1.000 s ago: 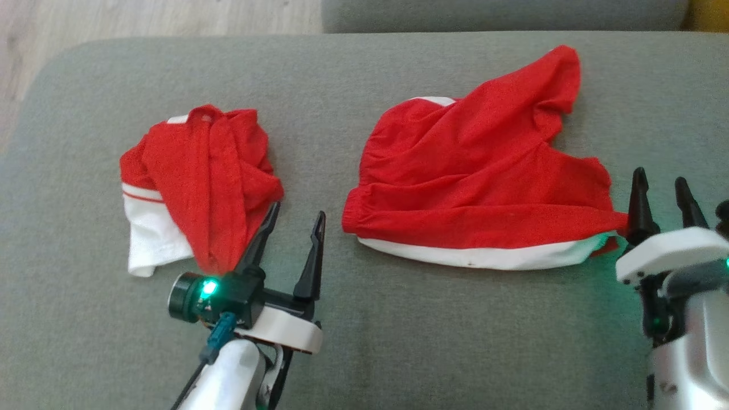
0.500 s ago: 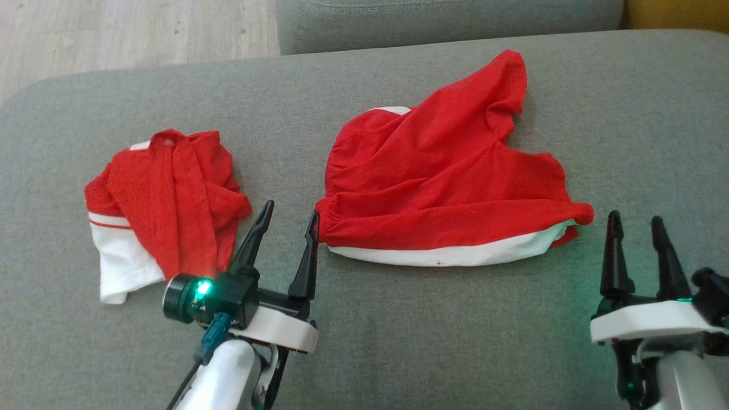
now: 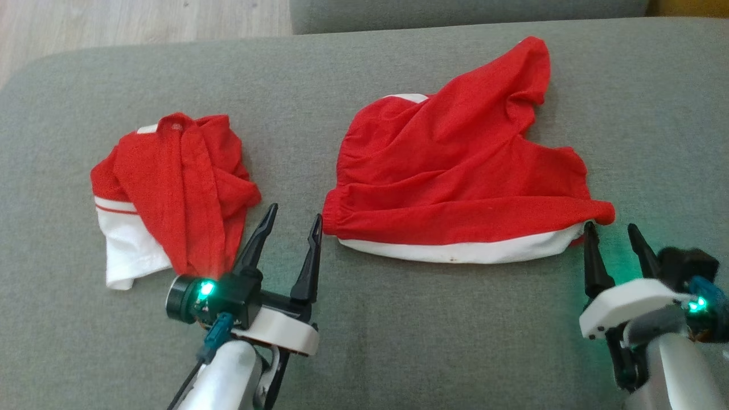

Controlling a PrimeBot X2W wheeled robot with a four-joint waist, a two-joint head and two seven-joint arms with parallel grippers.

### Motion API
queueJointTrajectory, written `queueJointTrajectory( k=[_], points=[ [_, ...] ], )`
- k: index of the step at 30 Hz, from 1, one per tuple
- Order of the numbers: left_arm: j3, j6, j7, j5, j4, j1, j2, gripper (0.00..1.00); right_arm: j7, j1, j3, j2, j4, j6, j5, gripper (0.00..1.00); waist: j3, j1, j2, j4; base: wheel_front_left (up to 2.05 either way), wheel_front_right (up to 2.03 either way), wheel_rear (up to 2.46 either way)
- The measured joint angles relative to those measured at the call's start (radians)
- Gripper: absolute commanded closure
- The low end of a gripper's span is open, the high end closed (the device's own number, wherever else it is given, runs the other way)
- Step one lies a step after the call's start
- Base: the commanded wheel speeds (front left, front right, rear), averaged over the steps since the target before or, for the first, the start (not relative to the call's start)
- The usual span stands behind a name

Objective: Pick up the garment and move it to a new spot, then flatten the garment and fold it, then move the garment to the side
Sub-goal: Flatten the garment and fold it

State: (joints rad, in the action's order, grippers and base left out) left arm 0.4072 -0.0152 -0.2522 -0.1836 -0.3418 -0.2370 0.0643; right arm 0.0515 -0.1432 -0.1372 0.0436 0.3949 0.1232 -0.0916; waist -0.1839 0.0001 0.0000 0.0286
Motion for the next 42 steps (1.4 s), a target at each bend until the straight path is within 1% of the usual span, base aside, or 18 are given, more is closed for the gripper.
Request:
queueJointTrajectory(
  k=[2,8,15,18,22,26,30,42],
  points=[
    [0.001,0.007,0.0,0.0,-0.005,-0.002,-0.001,0.0,-0.025,-0.021,0.0,0.0,0.022,0.0,0.011,0.0,-0.004,0.0,0.0,0.008,0.0,0.0,0.0],
    [0.002,0.007,0.0,0.0,-0.01,-0.003,-0.005,0.0,-0.062,-0.046,0.008,0.0,0.066,0.0,0.048,0.0,-0.009,0.0,0.0,0.024,0.0,0.0,0.0],
    [0.002,0.007,0.0,0.0,-0.01,-0.004,-0.007,0.0,-0.07,-0.059,0.036,0.002,0.091,0.0,0.068,0.0,-0.012,0.0,0.0,0.031,0.0,0.0,0.0],
    [0.002,0.007,0.0,0.006,-0.01,-0.004,-0.007,0.0,-0.071,-0.07,0.059,0.015,0.102,0.0,0.081,0.0,-0.016,0.0,0.0,0.031,0.0,0.0,0.0],
    [0.002,0.007,0.0,0.009,-0.01,-0.005,-0.008,0.0,-0.072,-0.088,0.068,0.03,0.102,0.0,0.087,0.0,-0.021,-0.0001,0.0,0.032,0.0,0.0,0.0],
    [0.002,0.007,0.0,0.009,-0.011,-0.011,-0.008,0.0,-0.058,-0.097,0.04,0.031,0.086,0.0,0.11,0.0,-0.025,-0.0001,0.0,0.036,0.0,0.0,0.0],
    [0.002,0.007,0.0,0.009,-0.012,-0.012,-0.009,0.0,-0.05,-0.097,0.03,0.029,0.073,0.0,0.108,0.0,-0.025,-0.0001,0.0,0.035,0.0,0.0,0.0],
    [0.002,0.008,0.0,0.009,-0.016,-0.016,-0.011,0.0,-0.034,-0.127,0.066,0.018,0.06,0.0,0.09,0.0,-0.025,0.0,0.0,0.039,0.0,0.0,0.0]
  ],
)
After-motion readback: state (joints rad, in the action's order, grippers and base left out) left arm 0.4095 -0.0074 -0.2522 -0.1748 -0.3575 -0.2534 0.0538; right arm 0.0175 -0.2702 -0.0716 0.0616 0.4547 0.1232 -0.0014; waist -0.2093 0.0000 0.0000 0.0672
